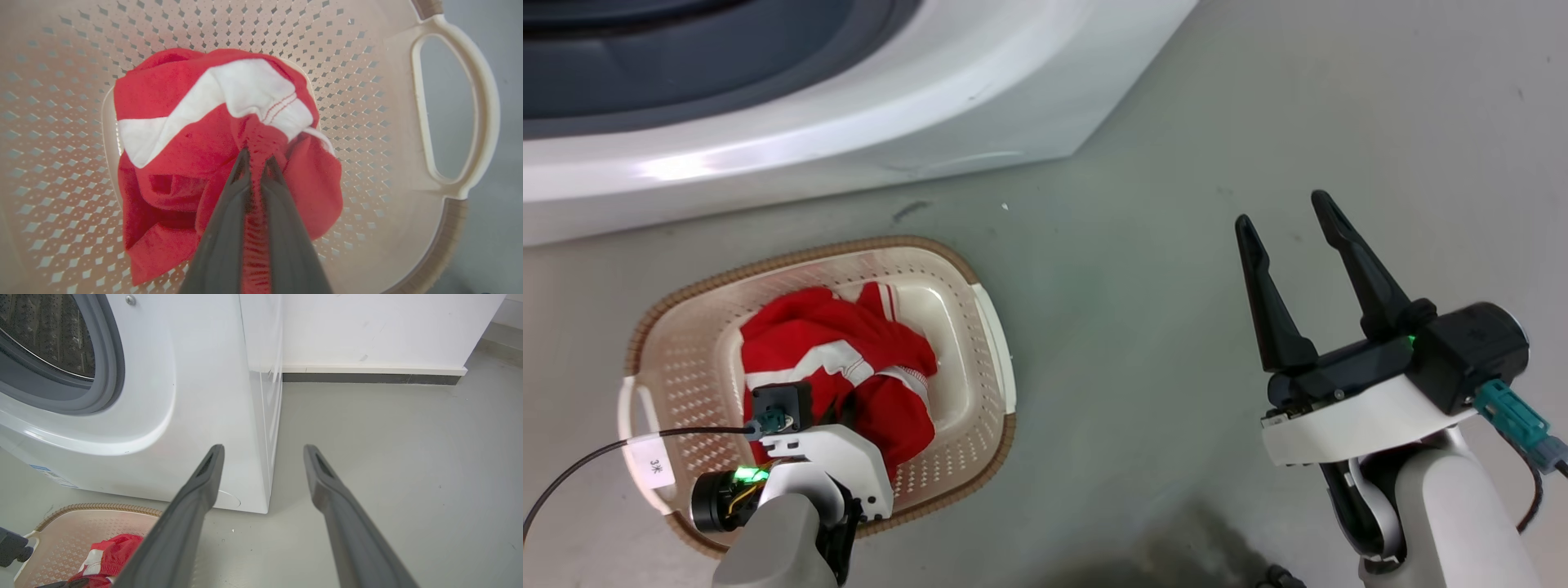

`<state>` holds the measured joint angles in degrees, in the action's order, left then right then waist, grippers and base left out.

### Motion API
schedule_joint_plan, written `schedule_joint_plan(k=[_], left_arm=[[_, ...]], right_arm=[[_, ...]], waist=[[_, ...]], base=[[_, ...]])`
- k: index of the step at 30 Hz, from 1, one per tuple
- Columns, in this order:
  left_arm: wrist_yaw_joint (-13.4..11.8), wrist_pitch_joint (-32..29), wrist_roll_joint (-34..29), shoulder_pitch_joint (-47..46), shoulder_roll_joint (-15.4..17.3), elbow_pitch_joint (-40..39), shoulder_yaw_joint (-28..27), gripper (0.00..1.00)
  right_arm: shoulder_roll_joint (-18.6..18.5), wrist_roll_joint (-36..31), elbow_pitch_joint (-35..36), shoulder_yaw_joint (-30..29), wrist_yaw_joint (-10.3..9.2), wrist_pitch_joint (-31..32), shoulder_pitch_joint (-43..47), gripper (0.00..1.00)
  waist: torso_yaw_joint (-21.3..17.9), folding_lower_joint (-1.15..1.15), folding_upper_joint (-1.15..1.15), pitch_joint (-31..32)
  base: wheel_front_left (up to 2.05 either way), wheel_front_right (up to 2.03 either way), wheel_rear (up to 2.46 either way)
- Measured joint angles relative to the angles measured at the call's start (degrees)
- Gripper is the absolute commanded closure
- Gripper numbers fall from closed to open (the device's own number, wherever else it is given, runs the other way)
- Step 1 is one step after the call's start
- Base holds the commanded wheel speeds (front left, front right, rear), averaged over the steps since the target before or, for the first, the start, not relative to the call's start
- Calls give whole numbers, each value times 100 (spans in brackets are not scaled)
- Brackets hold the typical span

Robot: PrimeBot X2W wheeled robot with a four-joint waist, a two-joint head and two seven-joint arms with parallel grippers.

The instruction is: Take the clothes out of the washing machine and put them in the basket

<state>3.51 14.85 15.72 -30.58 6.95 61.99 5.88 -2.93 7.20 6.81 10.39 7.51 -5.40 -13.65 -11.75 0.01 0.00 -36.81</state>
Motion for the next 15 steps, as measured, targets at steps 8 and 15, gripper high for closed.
schedule_joint_plan(k=[8,15], left_arm=[[13,15,120,-236,-2,433,-101,44],[38,22,153,18,-31,412,-166,0]], right_arm=[[0,90,-226,100,0,-169,-171,0],[0,101,-553,109,0,-231,-145,0]], waist=[[-237,0,0,-345],[-298,0,0,1]], base=[[0,0,0],[0,0,0]])
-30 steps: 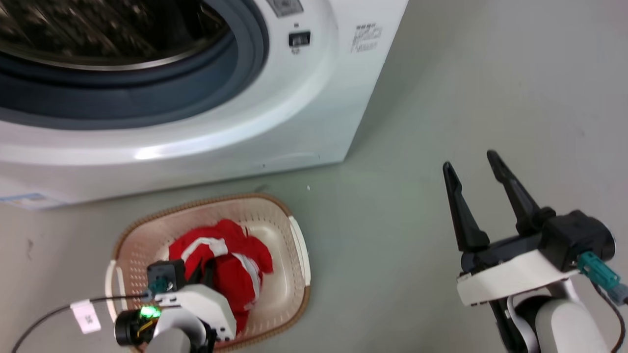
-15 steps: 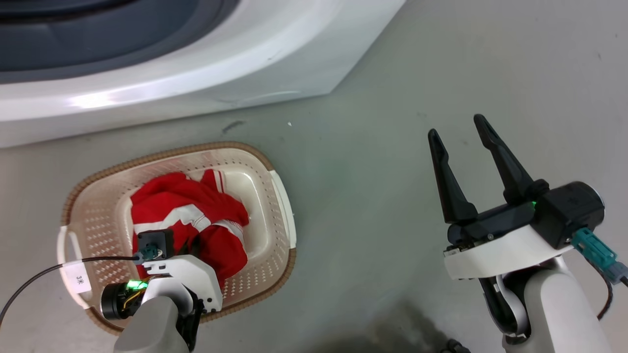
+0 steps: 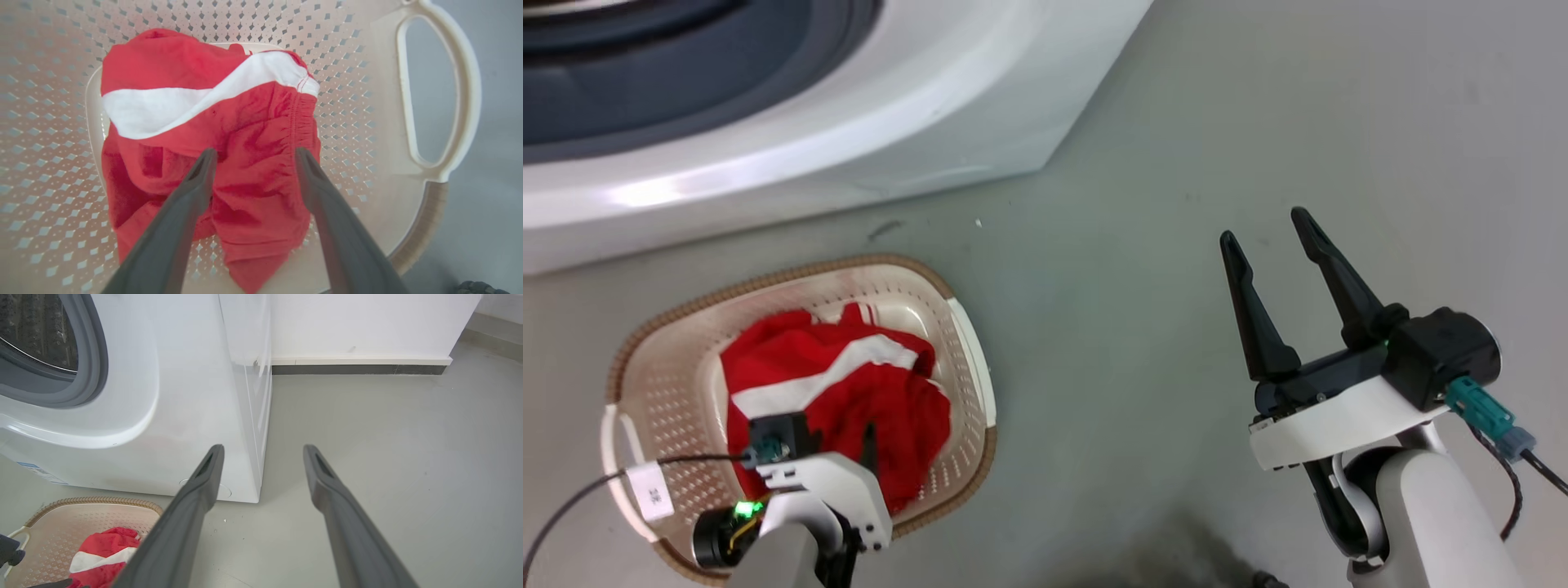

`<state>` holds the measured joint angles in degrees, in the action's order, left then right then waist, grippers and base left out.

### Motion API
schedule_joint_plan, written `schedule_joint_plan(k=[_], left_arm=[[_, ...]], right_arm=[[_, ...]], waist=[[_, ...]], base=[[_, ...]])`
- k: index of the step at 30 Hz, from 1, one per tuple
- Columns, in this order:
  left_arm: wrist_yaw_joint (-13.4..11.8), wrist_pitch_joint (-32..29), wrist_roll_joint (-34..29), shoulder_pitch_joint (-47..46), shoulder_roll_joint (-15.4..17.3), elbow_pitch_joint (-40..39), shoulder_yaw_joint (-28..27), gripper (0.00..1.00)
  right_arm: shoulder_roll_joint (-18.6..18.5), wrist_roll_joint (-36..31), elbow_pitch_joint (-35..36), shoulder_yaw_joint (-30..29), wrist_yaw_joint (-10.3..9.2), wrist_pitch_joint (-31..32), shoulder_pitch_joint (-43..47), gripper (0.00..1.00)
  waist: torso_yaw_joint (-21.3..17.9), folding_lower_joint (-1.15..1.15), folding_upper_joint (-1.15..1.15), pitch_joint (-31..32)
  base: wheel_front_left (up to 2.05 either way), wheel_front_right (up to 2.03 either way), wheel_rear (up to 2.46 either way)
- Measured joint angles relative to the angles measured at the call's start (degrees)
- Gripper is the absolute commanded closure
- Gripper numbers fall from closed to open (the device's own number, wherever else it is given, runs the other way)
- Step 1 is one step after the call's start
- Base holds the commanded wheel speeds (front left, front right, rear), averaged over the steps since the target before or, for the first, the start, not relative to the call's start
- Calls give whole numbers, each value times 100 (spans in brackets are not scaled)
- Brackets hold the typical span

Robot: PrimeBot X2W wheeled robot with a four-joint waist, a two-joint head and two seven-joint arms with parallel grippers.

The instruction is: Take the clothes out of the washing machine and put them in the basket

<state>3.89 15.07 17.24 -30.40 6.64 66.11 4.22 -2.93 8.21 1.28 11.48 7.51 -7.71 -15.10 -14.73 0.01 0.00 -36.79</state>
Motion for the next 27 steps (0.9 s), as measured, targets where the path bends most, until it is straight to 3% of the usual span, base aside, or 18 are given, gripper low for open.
schedule_joint_plan(k=[10,20,27], left_arm=[[113,1,-43,761,-224,-698,-38,0],[57,0,-112,1502,-360,-1803,-157,0],[-94,1,-97,1823,-371,-3375,-16,0]], right_arm=[[2,-285,-154,-344,0,214,523,0],[1,-422,110,-777,0,583,1251,0],[1,-526,408,-1048,0,779,1618,0]], waist=[[261,-1,0,1210],[636,-2,0,2550],[1085,-2,0,3124]], base=[[0,0,0],[0,0,0],[0,0,0]])
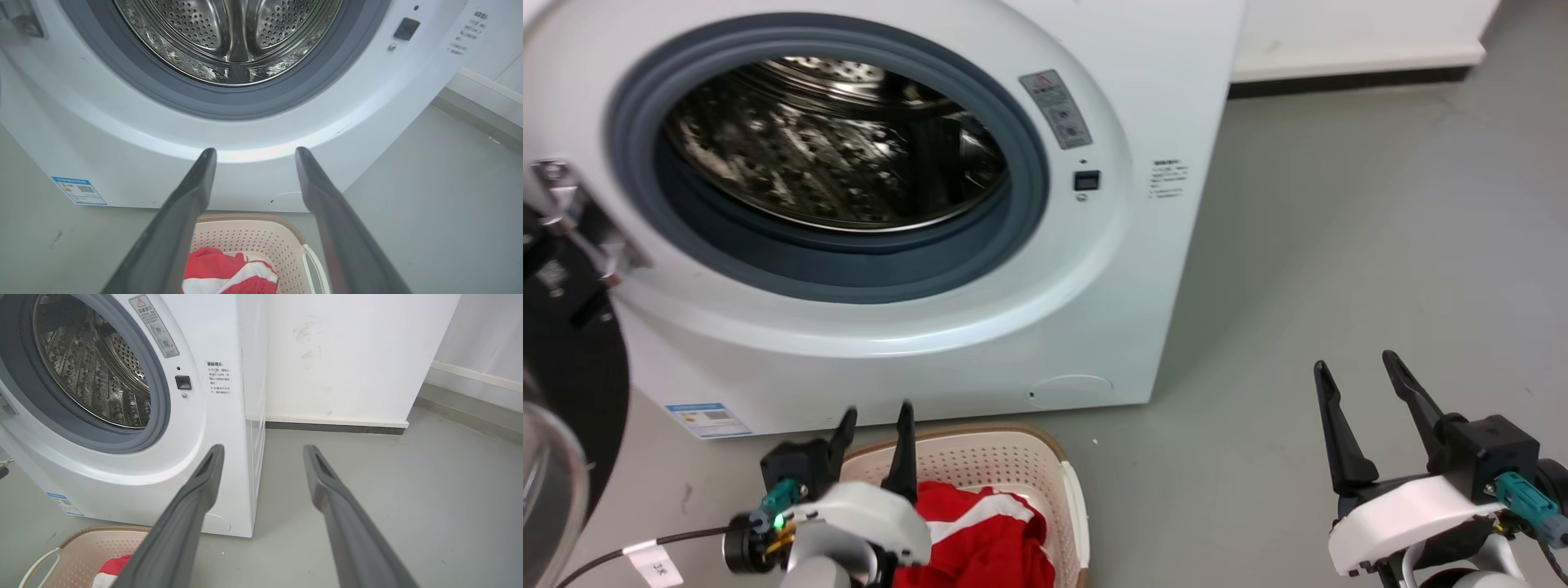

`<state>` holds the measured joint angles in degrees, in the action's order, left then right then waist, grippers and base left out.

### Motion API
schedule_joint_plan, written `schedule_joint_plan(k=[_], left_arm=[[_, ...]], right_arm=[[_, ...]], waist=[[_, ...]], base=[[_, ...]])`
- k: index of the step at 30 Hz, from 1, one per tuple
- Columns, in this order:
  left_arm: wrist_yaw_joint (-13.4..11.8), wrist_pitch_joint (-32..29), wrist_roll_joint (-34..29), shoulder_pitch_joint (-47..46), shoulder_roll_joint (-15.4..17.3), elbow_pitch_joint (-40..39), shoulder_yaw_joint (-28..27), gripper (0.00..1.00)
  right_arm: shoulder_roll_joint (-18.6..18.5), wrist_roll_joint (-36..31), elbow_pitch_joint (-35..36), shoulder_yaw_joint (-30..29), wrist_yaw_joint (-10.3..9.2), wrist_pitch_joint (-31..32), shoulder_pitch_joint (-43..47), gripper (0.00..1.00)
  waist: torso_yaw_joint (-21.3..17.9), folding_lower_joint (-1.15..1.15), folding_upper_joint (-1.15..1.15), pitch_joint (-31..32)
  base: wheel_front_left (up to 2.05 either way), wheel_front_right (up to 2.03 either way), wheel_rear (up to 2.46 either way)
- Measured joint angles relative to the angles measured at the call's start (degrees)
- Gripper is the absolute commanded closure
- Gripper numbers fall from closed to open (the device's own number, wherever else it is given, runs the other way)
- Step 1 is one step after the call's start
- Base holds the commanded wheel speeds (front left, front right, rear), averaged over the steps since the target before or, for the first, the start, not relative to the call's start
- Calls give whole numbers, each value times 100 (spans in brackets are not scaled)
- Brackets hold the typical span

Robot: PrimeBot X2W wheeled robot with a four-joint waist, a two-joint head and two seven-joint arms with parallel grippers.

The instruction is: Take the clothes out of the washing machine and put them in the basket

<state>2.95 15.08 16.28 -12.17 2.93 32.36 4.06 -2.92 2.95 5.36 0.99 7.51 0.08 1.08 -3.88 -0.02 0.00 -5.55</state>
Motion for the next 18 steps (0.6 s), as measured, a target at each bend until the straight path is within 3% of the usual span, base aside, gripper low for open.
schedule_joint_plan(k=[10,18], left_arm=[[-255,0,-410,241,20,-1818,204,0],[-455,-236,-673,776,327,-2676,246,0]], right_arm=[[-1,-134,204,-170,0,146,165,0],[1,-160,244,-198,0,204,419,0]], waist=[[289,1,0,289],[312,1,0,564]], base=[[0,0,0],[0,0,0]])
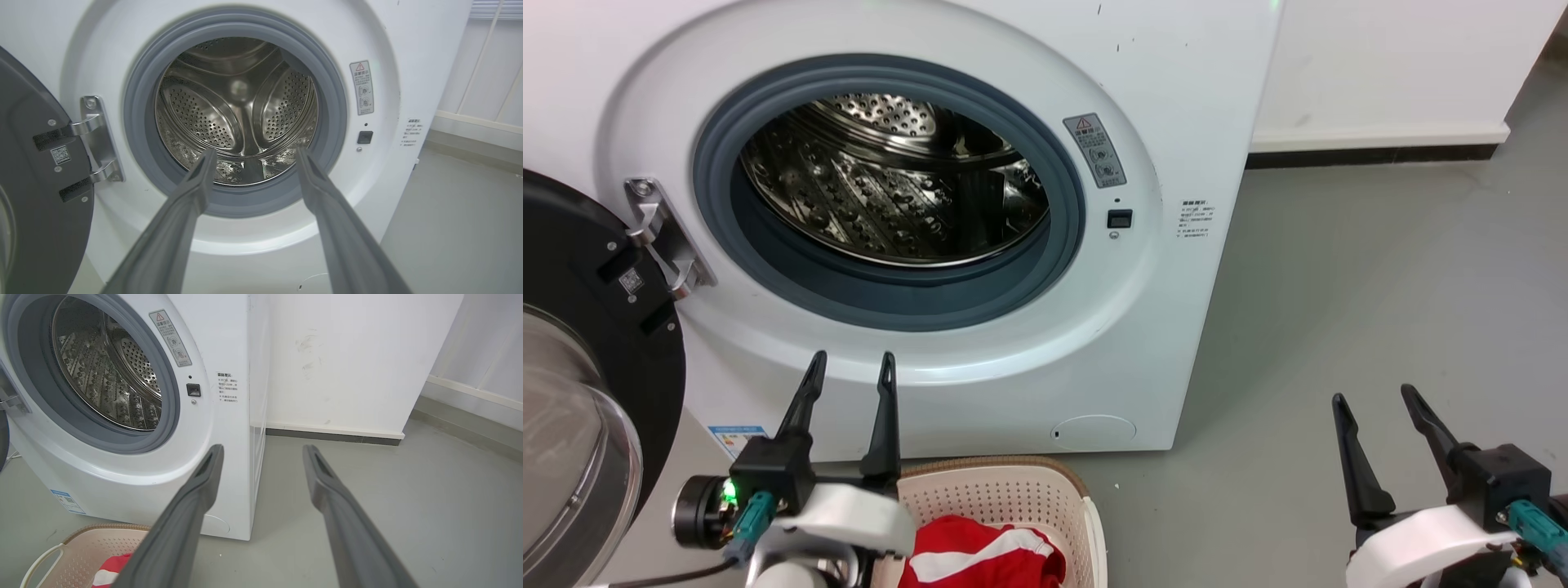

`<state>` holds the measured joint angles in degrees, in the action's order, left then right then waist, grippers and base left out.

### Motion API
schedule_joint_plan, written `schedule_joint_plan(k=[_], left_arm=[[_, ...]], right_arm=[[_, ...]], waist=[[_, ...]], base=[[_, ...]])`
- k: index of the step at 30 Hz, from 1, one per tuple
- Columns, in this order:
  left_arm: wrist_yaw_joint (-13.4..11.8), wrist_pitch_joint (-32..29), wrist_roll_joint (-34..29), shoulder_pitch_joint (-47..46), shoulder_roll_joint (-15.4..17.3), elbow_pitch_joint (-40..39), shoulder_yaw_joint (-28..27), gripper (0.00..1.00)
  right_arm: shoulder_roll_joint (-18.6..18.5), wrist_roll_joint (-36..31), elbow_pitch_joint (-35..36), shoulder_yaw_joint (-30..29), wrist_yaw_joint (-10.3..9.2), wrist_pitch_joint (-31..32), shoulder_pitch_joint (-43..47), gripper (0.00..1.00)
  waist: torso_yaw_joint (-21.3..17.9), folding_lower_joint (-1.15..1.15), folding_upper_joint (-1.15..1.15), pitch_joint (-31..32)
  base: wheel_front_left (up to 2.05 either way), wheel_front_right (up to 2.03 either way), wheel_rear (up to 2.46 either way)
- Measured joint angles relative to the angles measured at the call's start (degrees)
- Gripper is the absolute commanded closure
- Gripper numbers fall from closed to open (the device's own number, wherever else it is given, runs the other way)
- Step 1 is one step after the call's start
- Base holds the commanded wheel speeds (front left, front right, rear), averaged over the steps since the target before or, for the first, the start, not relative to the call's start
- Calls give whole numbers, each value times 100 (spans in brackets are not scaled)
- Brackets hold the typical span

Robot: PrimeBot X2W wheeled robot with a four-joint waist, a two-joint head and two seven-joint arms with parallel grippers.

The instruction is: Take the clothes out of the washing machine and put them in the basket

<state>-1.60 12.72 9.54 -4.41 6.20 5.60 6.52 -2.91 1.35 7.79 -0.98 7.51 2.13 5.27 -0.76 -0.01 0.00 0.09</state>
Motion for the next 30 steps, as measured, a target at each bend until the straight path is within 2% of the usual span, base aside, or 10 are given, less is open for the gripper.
schedule_joint_plan(k=[11,30], left_arm=[[-109,-401,-26,507,133,-530,23,0],[-194,-534,89,639,230,-586,12,0]], right_arm=[[-1,13,79,64,0,71,226,0],[-1,158,98,177,1,48,300,0]], waist=[[2,0,0,150],[-23,1,0,203]], base=[[0,0,0],[0,0,0]])
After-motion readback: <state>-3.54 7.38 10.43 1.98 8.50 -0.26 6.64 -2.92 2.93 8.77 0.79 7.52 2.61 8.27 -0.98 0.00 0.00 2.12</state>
